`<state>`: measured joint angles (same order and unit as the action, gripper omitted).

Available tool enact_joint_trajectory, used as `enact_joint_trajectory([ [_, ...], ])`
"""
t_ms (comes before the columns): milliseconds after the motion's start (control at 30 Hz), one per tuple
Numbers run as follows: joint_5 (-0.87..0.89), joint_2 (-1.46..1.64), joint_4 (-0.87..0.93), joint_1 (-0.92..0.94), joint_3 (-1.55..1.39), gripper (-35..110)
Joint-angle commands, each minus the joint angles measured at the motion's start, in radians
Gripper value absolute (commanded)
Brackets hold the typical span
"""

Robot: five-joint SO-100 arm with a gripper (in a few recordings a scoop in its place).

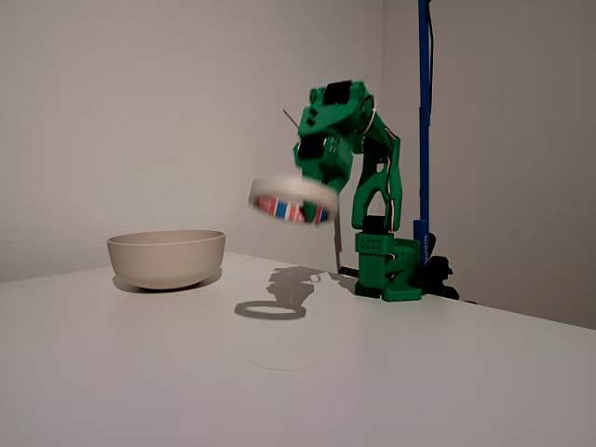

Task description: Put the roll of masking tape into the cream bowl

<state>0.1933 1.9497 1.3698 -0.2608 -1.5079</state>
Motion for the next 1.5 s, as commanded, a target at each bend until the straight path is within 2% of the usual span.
enact_joint_trajectory([
  [0,-0.002,0.318,0.038,0.009,0.02,-8],
  [267,-0.029,0.594,0.095,0.132,0.025,-8],
  [533,-0.132,0.707,0.109,0.479,0.025,-8],
  [733,-0.187,0.687,0.041,0.755,0.023,-8],
  [933,-0.21,0.563,-0.109,1.015,0.021,-8],
  [1200,-0.207,0.265,-0.356,1.201,0.034,-8],
  [1467,-0.195,-0.25,-0.278,1.261,0.425,-8],
])
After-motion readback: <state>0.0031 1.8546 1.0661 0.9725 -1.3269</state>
